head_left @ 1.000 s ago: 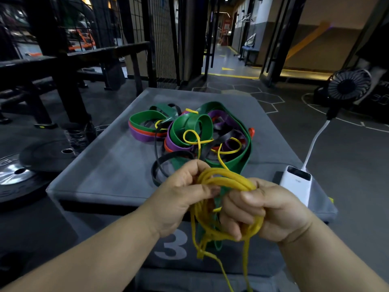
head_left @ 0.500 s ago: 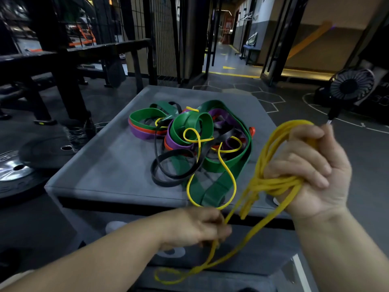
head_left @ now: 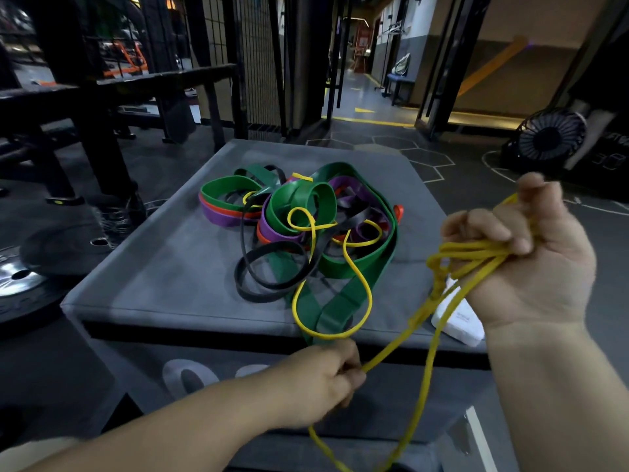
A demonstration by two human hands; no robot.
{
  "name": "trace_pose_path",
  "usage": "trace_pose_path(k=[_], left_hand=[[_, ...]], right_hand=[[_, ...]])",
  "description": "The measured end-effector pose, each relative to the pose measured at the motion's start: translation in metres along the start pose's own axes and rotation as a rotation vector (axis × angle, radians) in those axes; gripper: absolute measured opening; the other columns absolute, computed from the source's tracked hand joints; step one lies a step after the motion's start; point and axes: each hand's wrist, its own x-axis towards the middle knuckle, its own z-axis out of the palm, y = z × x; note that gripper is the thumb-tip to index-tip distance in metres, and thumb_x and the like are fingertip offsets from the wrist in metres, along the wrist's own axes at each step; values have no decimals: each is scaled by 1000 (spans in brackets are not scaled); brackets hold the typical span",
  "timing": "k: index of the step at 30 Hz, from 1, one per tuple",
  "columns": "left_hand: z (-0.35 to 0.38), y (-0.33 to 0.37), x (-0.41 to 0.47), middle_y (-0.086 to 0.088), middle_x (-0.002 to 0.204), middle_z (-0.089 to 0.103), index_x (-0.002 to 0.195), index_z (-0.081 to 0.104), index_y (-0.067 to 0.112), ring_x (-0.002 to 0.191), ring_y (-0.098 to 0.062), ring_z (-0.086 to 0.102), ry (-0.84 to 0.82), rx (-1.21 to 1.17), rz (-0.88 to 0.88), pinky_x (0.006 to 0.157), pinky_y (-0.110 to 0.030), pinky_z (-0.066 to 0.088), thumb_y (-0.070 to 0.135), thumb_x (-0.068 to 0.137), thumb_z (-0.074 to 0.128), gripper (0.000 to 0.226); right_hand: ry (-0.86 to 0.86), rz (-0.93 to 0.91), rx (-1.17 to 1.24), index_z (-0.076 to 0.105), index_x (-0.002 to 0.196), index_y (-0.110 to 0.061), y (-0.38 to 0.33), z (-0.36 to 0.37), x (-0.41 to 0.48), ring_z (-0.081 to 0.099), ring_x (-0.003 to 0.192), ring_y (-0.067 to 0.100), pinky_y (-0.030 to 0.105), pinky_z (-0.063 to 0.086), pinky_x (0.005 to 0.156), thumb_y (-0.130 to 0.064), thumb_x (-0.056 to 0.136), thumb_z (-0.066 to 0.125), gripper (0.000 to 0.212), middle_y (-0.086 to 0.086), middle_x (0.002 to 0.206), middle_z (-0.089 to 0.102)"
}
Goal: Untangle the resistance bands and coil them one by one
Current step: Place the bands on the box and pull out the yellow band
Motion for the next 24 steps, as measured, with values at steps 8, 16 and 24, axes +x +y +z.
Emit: trace_pose_path(k=[8,16,24], left_hand=[[-23,28,-20,8,91,59,108,48,37,81,-4,54,99,336,444,76,-31,47,50,91,46,21],[-59,24,-27,8,93,59,106,47,41,84,-14,64,254,-150,441,78,-29,53,35,82,60,28],[-68,18,-23,14,84,57,91,49,41,64,-10,58,545,11,416,56,-21,43,46,76,65,22]], right_hand=[[-90,115,-733,67,71,-26,36,-11,-7,51,45,16,39,45,73,-46,79,70,21,-4,44,43],[-290,723,-768,61,83,-10,72,-1,-36,62,53,20,27,48,48,-47,90,54,38,11,64,62],[-428,1079,-488,55,70,-18,78,2,-42,32,35,6,14,31,39,-76,58,72,62,-3,48,38]])
